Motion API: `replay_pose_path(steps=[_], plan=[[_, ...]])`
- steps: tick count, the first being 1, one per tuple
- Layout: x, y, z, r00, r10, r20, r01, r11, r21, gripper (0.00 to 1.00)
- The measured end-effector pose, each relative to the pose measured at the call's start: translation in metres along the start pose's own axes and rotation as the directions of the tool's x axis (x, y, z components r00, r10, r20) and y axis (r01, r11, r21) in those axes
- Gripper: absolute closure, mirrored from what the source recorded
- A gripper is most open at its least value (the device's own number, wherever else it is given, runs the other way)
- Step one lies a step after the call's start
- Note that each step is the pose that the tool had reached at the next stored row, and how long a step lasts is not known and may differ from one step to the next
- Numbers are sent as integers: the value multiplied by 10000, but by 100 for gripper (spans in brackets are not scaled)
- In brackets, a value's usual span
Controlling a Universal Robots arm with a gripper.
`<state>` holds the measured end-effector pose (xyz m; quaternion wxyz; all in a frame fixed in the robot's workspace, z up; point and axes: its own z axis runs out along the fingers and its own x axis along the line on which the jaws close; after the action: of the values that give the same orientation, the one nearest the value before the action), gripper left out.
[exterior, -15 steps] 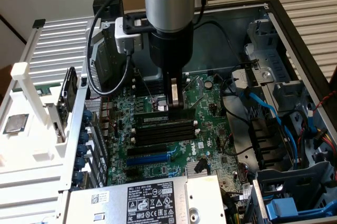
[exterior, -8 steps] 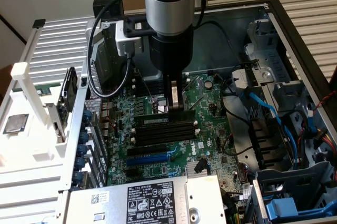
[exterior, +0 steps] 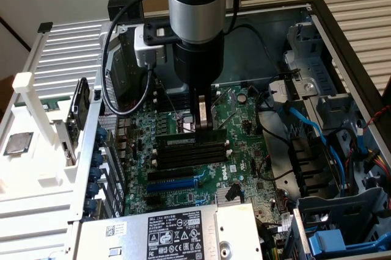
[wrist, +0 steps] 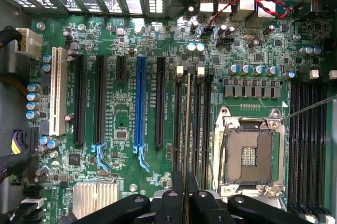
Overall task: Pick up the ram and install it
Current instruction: 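Insert the ram into the slot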
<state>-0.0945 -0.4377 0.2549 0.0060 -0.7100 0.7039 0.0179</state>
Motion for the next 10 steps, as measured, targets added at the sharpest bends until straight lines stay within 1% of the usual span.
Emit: replay_pose_path(steps=[10], plan=[[0, 5, 14, 10000, -49, 1, 49, 10000, -1, 87]])
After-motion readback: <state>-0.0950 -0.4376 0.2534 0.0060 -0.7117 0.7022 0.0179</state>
